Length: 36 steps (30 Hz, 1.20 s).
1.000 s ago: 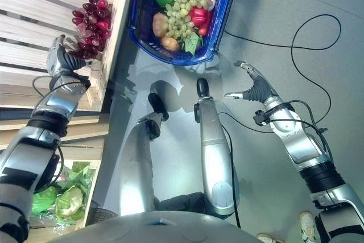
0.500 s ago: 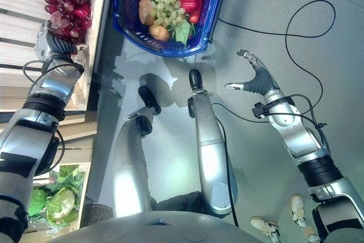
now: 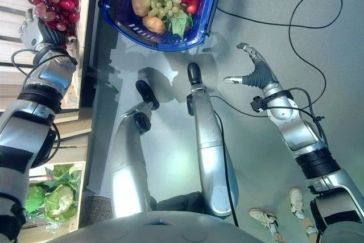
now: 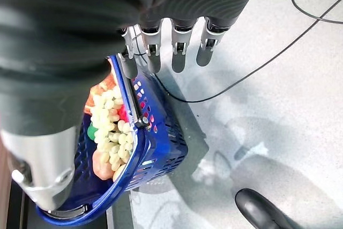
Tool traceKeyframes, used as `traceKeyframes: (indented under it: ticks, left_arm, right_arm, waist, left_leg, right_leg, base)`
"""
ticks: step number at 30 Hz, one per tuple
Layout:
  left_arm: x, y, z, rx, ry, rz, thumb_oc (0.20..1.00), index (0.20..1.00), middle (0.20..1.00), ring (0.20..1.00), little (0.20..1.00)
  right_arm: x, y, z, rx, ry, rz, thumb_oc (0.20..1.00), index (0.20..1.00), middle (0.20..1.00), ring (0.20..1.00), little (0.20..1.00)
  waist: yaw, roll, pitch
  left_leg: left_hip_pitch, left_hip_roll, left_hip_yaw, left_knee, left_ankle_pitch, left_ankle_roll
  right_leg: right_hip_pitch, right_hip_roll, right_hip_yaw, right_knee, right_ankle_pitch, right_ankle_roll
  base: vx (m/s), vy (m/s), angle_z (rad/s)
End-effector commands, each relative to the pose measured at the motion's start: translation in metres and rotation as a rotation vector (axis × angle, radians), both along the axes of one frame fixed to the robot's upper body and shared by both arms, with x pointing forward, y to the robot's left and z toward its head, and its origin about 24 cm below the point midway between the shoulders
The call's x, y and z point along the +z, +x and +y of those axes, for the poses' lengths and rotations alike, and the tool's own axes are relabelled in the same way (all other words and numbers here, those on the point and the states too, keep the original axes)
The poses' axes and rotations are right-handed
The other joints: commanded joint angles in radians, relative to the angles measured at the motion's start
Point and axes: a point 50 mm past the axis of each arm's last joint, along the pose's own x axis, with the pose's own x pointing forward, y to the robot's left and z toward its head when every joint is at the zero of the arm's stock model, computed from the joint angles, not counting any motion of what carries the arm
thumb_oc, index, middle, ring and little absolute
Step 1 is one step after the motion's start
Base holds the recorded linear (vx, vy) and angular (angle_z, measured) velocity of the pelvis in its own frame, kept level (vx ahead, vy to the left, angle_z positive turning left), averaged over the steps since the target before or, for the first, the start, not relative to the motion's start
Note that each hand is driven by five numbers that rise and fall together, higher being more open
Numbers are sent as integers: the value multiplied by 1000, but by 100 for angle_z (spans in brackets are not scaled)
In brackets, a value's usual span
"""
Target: Pick up fruits and vegetables into the basket
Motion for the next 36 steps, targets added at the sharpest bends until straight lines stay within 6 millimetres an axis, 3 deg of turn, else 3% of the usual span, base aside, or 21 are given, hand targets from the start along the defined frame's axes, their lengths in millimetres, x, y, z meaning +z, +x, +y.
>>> traceKeyframes:
  ticks: [1, 2, 3, 18, 36]
  left_arm:
    - [-34, -16, 33, 104, -77, 221, 715, 715, 715, 715, 715]
    - [-35, -16, 32, 95, -87, 223, 369, 369, 369, 369, 369]
    - [-36, -14, 31, 78, -120, 228, 200, 200, 200, 200, 200]
    - [-64, -6, -2, -190, -503, 73, 200, 200, 200, 200, 200]
    - [-104, -41, -14, -499, -864, 35, 200, 200, 200, 200, 200]
  right_arm:
    - [4, 0, 4, 21, 47, -35, 1000, 1000, 1000, 1000, 1000]
    - [4, 0, 5, 20, 48, -36, 1000, 1000, 1000, 1000, 1000]
    - [4, 0, 5, 19, 46, -38, 1000, 1000, 1000, 1000, 1000]
    - [3, -3, 9, 8, 27, -43, 1000, 1000, 1000, 1000, 1000]
    - [-22, -34, -22, -88, -167, 68, 1000, 1000, 1000, 1000, 1000]
  waist:
    - [-10, -39, -51]
    - [-10, -38, -51]
    - [-10, -38, -51]
    - [1, -26, -51]
    - [10, 45, -51]
  left_leg:
    - [-2, -47, 64, 21, -97, 53]
    - [-6, -47, 64, 21, -96, 53]
    - [-9, -47, 64, 21, -96, 53]
    - [68, -58, 63, -25, -86, 48]
    - [381, -73, 104, -128, -81, 45]
  right_leg:
    - [12, 48, -28, -31, 1, 41]
    - [8, 48, -28, -31, 2, 42]
    - [5, 47, -29, -31, 4, 42]
    - [75, 49, -30, -69, 3, 45]
    - [356, 22, -32, -137, -32, 41]
  base:
    - [-25, -4, -3]
    - [-26, -6, -3]
    - [-18, -3, -4]
    - [-14, 6, -2]
    - [-1, 66, 5]
